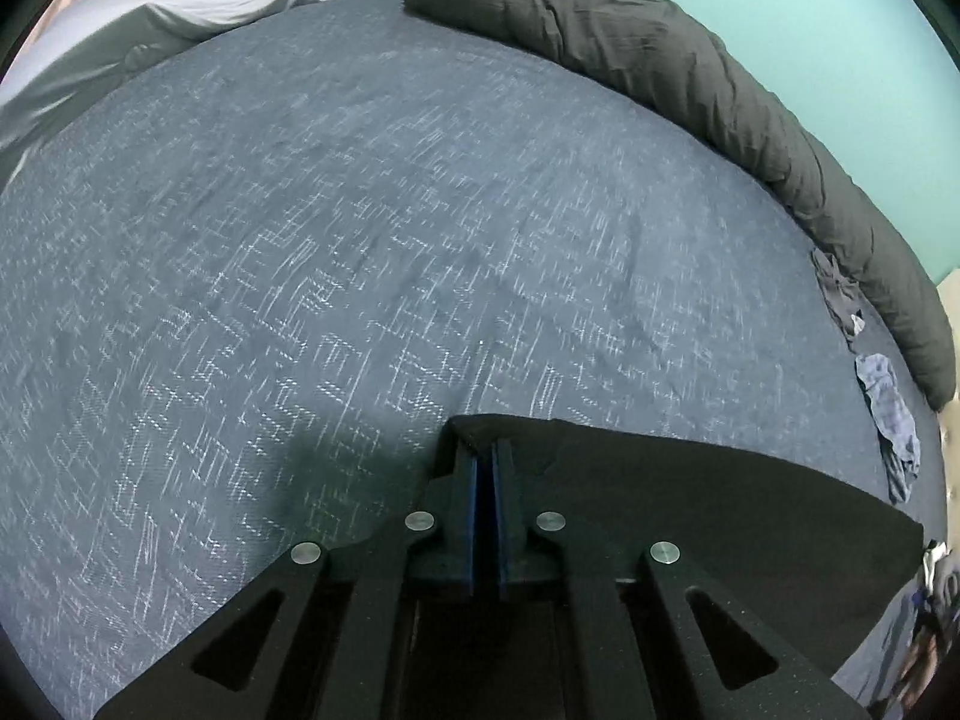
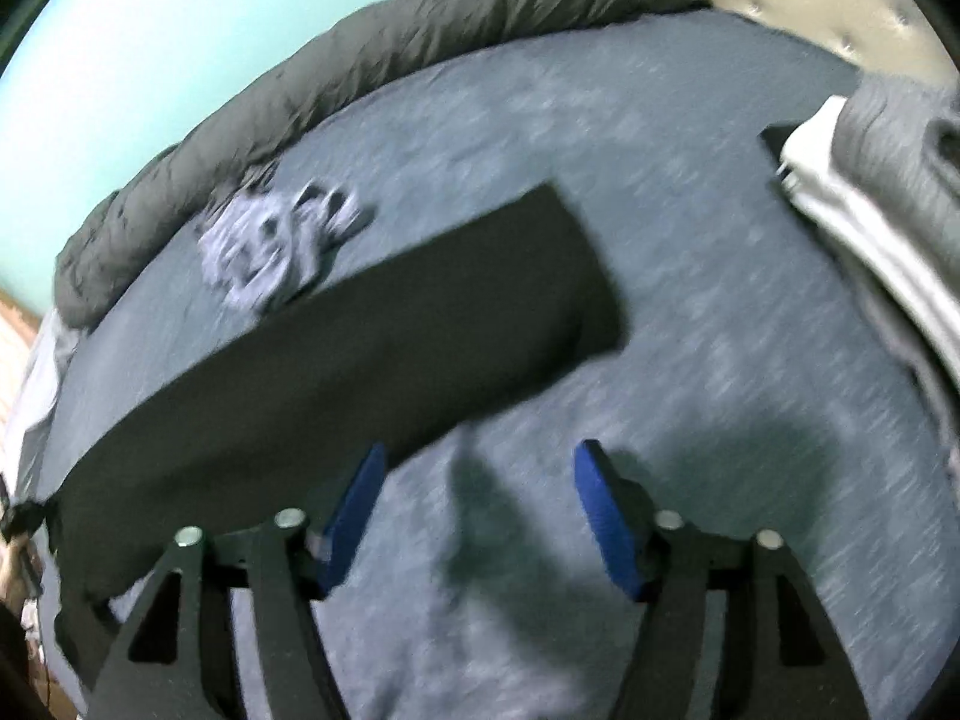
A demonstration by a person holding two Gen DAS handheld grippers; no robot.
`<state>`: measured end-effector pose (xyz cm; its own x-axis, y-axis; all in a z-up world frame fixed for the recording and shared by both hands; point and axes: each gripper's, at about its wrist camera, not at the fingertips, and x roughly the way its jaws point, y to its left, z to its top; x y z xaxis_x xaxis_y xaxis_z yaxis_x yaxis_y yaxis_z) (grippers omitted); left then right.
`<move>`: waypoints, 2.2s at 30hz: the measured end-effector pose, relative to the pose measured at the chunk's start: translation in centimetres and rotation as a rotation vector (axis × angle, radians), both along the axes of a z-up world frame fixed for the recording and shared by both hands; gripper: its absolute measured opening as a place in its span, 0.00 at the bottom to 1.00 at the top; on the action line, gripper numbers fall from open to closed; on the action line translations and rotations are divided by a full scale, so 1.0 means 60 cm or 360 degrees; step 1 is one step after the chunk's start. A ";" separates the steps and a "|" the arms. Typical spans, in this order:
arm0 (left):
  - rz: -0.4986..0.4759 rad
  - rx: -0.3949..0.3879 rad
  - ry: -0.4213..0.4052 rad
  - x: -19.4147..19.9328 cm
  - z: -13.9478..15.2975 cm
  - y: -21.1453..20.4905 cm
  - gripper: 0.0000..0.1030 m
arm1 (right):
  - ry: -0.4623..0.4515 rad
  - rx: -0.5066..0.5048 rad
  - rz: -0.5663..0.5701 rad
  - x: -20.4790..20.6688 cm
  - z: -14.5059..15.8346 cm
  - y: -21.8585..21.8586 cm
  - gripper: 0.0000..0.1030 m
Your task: Fold clothes
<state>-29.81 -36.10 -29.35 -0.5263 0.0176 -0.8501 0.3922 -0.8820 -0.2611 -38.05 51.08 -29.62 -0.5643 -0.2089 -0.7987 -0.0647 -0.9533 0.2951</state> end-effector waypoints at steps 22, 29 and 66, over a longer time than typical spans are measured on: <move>-0.0025 -0.0080 0.0000 0.002 0.010 0.012 0.05 | 0.0097 0.0079 0.0099 -0.159 -0.002 0.000 0.05; -0.0004 -0.0028 0.0102 0.017 0.055 0.001 0.04 | 0.0411 0.0090 0.0067 -0.135 0.139 0.033 0.04; -0.0115 -0.0014 -0.0111 0.091 0.077 0.027 0.42 | 0.0012 -0.0010 0.0086 -0.057 0.033 -0.008 0.53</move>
